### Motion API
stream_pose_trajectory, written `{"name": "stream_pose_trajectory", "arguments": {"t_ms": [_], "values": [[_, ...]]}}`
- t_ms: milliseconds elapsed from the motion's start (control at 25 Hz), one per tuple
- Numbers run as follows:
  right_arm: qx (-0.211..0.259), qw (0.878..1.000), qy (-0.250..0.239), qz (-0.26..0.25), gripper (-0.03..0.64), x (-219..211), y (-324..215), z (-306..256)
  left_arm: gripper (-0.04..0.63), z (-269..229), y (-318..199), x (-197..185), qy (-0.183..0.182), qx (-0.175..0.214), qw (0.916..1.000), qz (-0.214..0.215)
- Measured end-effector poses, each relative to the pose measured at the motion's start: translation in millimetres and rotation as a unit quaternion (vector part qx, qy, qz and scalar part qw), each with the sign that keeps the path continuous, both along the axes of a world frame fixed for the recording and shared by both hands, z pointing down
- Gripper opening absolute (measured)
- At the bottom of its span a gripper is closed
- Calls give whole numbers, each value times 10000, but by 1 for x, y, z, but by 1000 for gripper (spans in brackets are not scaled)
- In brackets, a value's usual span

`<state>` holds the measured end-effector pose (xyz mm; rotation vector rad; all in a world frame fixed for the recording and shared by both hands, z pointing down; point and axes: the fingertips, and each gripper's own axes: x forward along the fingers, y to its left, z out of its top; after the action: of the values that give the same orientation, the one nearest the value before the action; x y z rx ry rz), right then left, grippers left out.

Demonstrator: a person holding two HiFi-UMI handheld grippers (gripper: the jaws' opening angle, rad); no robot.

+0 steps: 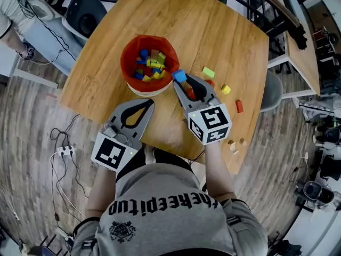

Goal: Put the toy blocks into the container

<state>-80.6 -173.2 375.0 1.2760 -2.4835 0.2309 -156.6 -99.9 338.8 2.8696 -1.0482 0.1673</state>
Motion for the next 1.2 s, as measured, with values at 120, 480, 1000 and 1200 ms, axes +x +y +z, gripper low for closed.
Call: {"name": "stream_pose_trajectory", "arguments": {"t_ms": [120, 480, 1000, 1200], "values": [[69, 9999, 20, -144, 143, -13, -3, -4, 15, -1, 0, -11, 17, 3, 9999, -153], [216, 9990, 0, -393, 144, -39, -12, -12, 15, -2, 1, -33, -6, 45, 9989, -461], [264, 9991, -15, -339, 145, -44, -15, -11, 15, -3, -1, -42, -13, 37, 9987, -517], [246, 9995, -44, -212, 145, -33, -12, -11, 15, -4, -1, -34, -9, 52, 9992, -393]]}}
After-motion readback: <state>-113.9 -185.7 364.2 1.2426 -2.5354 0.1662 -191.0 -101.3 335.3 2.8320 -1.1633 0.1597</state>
